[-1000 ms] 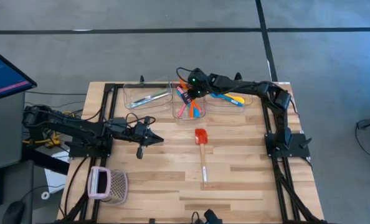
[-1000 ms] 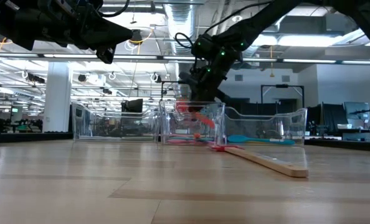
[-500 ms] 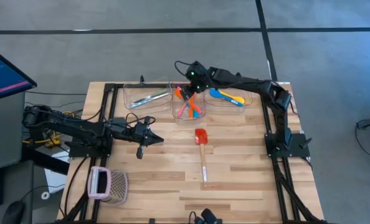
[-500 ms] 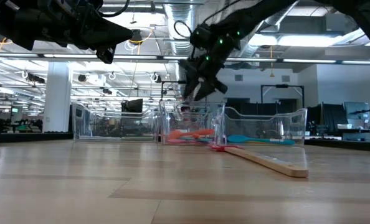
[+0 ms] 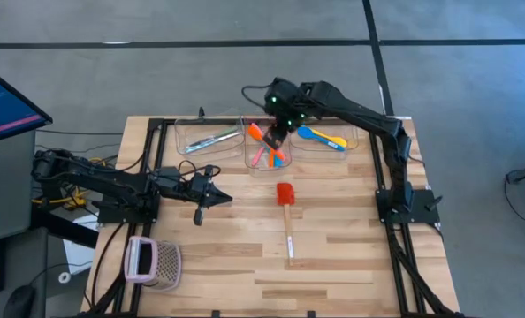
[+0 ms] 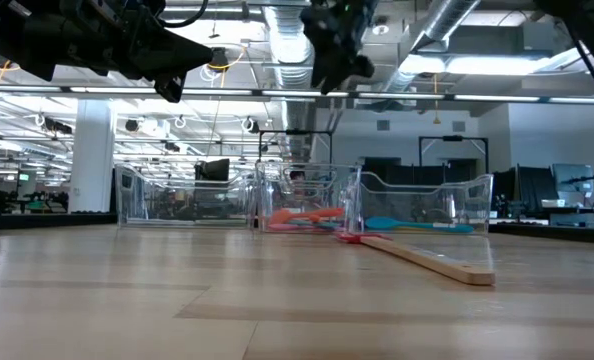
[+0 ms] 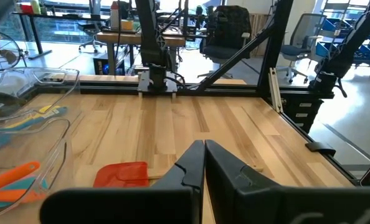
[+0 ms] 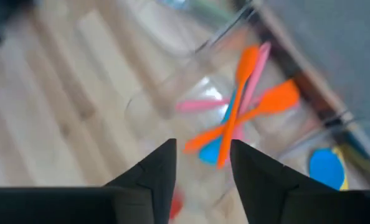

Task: Pick & Place Kitchen Items
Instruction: Put the red spatula into the middle transparent bin

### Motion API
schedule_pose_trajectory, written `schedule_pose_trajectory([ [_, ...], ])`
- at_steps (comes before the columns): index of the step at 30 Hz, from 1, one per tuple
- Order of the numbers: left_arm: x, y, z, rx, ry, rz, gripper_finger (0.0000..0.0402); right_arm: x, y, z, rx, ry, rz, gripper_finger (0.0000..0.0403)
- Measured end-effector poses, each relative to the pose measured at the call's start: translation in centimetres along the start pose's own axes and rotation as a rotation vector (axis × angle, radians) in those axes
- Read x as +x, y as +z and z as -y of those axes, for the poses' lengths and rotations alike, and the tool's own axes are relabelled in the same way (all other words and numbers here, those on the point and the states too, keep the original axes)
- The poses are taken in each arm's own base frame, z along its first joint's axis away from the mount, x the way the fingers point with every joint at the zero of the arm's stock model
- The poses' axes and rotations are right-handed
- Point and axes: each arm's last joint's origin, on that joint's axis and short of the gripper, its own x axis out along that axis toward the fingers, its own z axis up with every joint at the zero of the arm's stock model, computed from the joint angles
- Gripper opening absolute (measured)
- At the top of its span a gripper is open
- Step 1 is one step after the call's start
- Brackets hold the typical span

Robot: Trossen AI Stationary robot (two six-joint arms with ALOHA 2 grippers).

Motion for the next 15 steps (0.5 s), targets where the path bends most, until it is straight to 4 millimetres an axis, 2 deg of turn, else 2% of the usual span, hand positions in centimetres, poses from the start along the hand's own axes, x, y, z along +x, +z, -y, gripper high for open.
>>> schedule_pose_trajectory([
  [8, 0.0, 0.0, 0.0, 0.000, -0.003, 0.000, 0.0002, -3.0, -3.6, -4.9, -0.159, 0.010, -0.197, 0.0107],
  [11, 0.0, 0.0, 0.0, 0.000, -0.003, 0.000, 0.0002, -4.8, -4.7, -6.5, -0.191, -0.020, -0.161, 0.0103],
  [15, 0.0, 0.0, 0.0, -0.002, -0.002, 0.000, 0.0002, -8.6, -6.2, -8.1, -0.211, -0.056, -0.050, 0.0102],
])
